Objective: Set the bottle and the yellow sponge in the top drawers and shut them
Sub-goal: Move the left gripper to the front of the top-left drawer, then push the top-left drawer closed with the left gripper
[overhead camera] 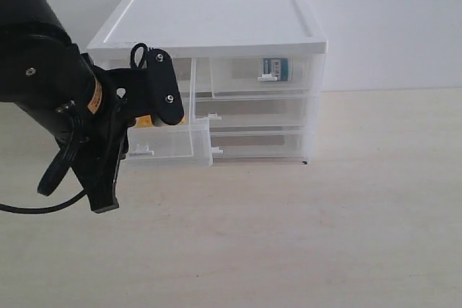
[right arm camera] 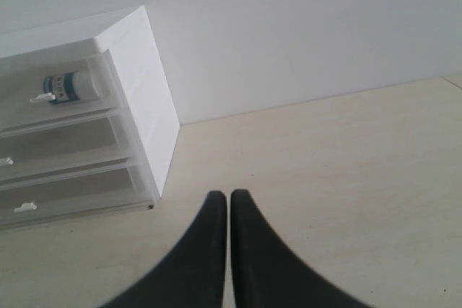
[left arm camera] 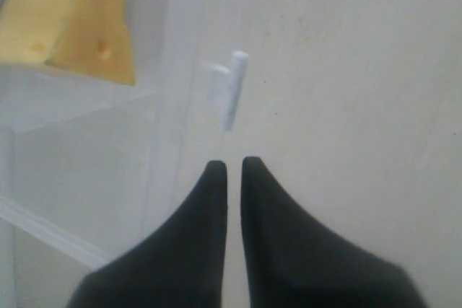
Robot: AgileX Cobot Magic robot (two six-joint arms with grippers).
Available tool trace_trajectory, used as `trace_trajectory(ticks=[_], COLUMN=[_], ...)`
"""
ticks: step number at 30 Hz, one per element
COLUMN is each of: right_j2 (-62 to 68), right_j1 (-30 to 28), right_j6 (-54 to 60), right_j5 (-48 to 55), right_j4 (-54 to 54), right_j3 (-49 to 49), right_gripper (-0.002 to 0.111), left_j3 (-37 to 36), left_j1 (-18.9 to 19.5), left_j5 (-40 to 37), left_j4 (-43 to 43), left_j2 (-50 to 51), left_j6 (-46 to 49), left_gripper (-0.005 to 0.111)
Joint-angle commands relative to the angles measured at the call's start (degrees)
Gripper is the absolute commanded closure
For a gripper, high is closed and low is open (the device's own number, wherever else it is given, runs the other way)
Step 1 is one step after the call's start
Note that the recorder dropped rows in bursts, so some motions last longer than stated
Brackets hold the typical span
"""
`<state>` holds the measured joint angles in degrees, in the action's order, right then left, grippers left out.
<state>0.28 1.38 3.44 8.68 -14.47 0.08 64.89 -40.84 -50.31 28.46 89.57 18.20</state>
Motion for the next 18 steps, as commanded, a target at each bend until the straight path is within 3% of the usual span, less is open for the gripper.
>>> trace_trajectory(ticks=[1, 7, 18], right_j2=[-0.28, -0.28, -0.28], right_j1=[-0.22, -0.22, -0.22], right_j6=[0.28, 0.28, 0.28], right_j5=[-0.32, -0.32, -0.53], right_j4=[0.04, 0.04, 0.04], right_j3=[-0.08, -0.08, -0.08], right_gripper=[0.108, 0.108, 0.108], left_j3=[-0.19, -0.19, -0.19], left_j1=[-0.36, -0.36, -0.36], left_j5=[1.49, 4.66, 11.70], left_j4=[5.25, 16.09, 30.33], left_j2=[1.47, 2.87, 2.87], left_j6=[-4.76, -15.72, -26.65], left_gripper=[0.103, 0.103, 0.103])
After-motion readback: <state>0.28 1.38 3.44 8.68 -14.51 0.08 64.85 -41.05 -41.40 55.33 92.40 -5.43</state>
